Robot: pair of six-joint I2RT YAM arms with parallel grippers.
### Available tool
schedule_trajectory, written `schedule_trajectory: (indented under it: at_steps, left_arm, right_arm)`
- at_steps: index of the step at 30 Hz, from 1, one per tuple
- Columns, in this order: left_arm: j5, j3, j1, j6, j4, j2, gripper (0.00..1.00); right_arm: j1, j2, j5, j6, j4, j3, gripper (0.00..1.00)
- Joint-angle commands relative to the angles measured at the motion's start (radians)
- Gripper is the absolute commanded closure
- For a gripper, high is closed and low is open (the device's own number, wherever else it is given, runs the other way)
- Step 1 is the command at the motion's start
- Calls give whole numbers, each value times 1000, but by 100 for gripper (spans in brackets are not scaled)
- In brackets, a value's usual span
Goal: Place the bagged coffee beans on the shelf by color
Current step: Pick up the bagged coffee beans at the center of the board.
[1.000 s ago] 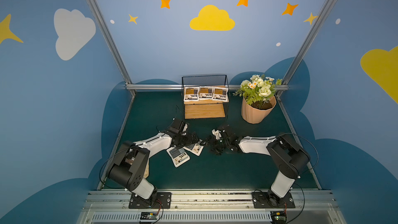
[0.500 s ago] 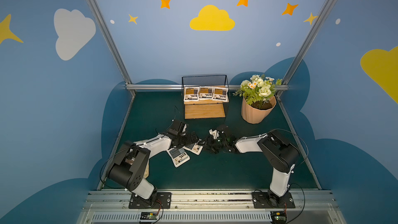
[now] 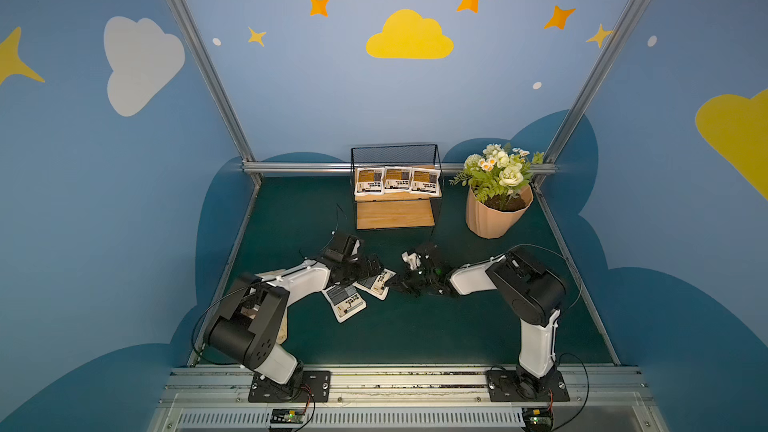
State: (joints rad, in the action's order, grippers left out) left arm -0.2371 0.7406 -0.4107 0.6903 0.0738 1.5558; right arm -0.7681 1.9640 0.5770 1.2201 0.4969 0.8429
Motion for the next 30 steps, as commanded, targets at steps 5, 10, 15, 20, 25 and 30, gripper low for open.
schedule_trajectory:
  at_steps: [5, 10, 15, 20, 25, 30]
  left_arm:
    - [-15, 24, 21, 20, 110, -95, 0]
    - [37, 89, 76, 19, 228, -208, 0]
    - [85, 104, 154, 25, 295, -326, 0]
    - [99, 85, 233, 12, 315, -414, 0]
    - [41, 73, 300, 13, 341, -413, 0]
    - [18, 51, 324, 15, 342, -401, 0]
  right_arm:
    - [-2, -48, -40, 11, -54, -47, 100]
    - [3, -128, -67, 27, -54, -72, 100]
    - [10, -209, -103, 42, -54, -92, 100]
    - [18, -273, -150, 64, -47, -103, 100]
    - [25, -305, -206, 85, -13, -101, 100]
    - [30, -298, -300, 102, 29, -63, 100]
